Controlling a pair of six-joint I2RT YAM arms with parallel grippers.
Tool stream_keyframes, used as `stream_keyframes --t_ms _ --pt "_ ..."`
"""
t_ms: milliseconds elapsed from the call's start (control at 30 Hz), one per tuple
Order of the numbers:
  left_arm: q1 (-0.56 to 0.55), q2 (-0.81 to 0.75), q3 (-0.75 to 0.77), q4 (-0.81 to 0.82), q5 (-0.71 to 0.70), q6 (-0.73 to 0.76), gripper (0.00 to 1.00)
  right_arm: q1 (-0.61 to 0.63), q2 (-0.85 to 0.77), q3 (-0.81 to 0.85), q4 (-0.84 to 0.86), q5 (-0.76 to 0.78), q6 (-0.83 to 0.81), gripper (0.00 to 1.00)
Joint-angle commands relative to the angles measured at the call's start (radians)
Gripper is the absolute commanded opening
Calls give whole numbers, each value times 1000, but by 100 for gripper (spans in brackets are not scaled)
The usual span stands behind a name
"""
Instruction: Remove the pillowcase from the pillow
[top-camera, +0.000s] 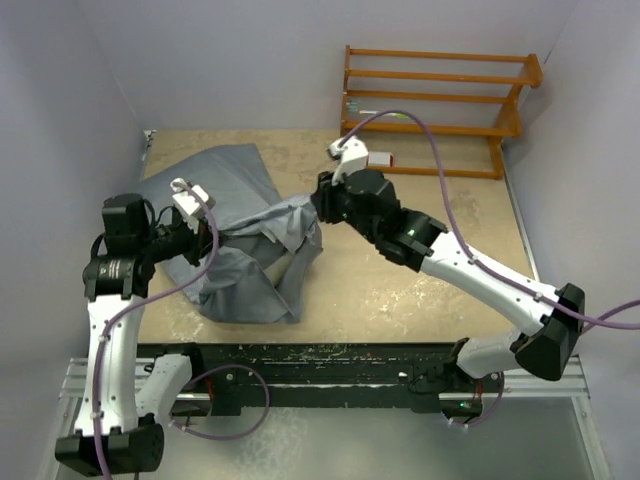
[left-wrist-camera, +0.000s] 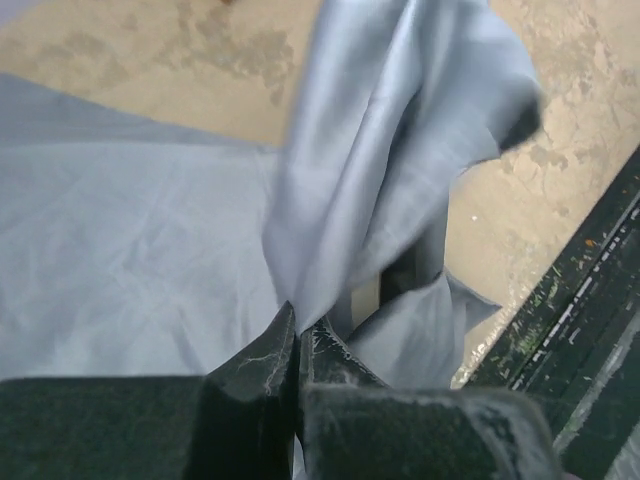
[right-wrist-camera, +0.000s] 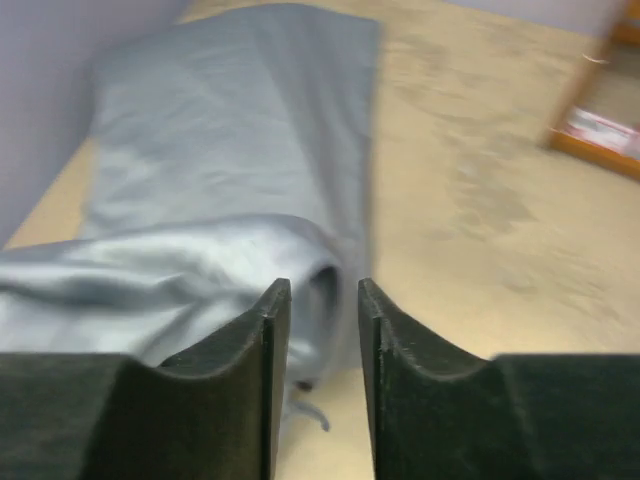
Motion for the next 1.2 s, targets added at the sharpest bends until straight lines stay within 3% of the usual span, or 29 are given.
stream_keyframes --t_ms 0,100,167,300,400,567,767,933,1167 --pt "-68 115 -48 27 5 -3 0 -56 -66 -34 -149 267 185 46" --pt "-191 193 -69 67 -63 -25 0 -35 -165 -125 -147 300 289 62" --pt "-230 222 -65 113 -70 -48 0 45 -244 -217 -99 313 343 69" --pt "-242 277 -2 125 -92 -40 0 200 -335 -351 -83 297 521 70" --pt "-264 305 51 96 -136 0 0 301 -338 -497 50 245 665 68" --pt "-270 327 98 50 -142 33 0 324 -176 -539 145 240 802 66" --pt "-270 284 78 14 -142 54 0 276 7 -524 341 228 853 64" --pt "-270 263 49 10 -142 59 0 227 165 -459 459 167 919 69" --pt "-270 249 72 7 -147 57 0 228 330 -406 473 168 1084 70"
